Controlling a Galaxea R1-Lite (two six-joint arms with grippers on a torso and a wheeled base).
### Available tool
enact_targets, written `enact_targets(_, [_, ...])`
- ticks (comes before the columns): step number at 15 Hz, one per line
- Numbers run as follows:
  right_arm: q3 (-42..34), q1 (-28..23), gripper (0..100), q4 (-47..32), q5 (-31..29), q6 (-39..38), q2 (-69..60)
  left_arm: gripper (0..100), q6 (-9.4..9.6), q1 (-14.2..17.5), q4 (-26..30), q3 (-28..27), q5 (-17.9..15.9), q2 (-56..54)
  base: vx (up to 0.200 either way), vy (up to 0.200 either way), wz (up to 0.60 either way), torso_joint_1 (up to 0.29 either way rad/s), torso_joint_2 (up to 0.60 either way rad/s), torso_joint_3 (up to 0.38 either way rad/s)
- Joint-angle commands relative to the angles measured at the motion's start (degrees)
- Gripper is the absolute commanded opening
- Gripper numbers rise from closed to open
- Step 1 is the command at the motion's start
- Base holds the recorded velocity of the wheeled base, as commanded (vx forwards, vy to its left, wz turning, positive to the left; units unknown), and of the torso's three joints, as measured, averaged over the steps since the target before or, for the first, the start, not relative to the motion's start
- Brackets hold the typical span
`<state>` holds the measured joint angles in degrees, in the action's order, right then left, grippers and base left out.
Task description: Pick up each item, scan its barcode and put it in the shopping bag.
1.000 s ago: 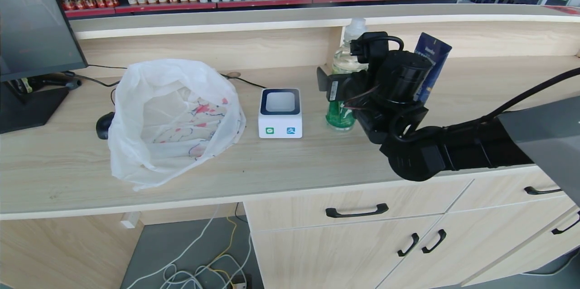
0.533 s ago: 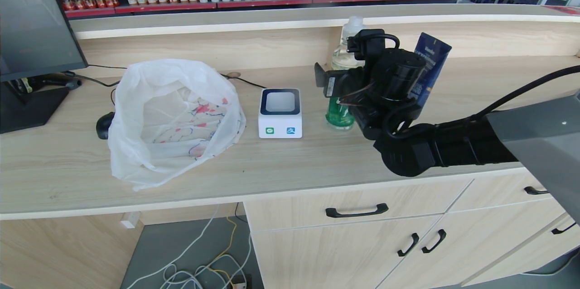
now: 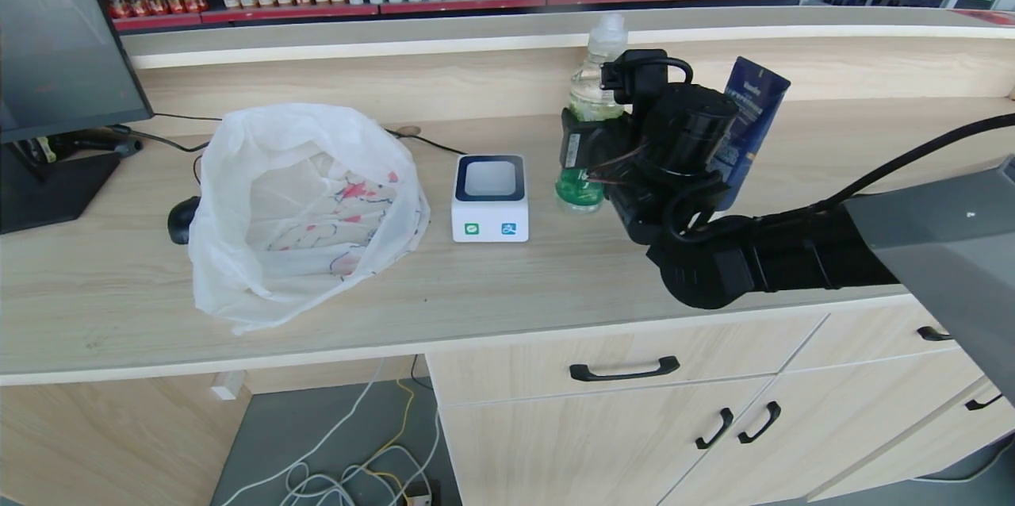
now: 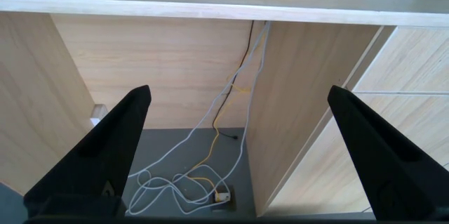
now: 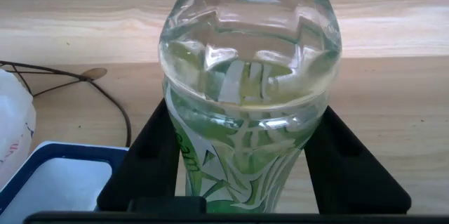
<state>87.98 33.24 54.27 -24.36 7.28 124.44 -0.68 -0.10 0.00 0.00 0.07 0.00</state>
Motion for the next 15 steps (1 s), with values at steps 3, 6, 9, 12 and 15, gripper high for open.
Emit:
enact_targets(3, [0.0, 0.1, 0, 0.0, 0.1, -0.1, -1.6, 100, -0.02, 0.0, 0.0, 0.0, 0.0, 0.0, 0.0, 0.0, 0.0, 0.0, 0.0, 0.0])
enact_targets(6, [-0.1, 0.1, 0, 0.0, 0.1, 0.0, -2.8, 100, -0.02, 0.0, 0.0, 0.0, 0.0, 0.0, 0.0, 0.0, 0.0, 0.0, 0.0, 0.0])
enact_targets(9, [-1.3, 0.1, 0, 0.0, 0.1, 0.0, -5.3, 100, -0.02, 0.0, 0.0, 0.0, 0.0, 0.0, 0.0, 0.0, 0.0, 0.0, 0.0, 0.0])
enact_targets(12, [-6.4, 0.2, 0, 0.0, 0.3, 0.0, -10.2, 100, -0.02, -0.1, 0.0, 0.0, 0.0, 0.0, 0.0, 0.0, 0.0, 0.0, 0.0, 0.0])
enact_targets(15, [-14.3, 0.2, 0, 0.0, 0.5, -0.2, -16.0, 100, -0.02, -0.1, 0.0, 0.0, 0.0, 0.0, 0.0, 0.0, 0.0, 0.0, 0.0, 0.0])
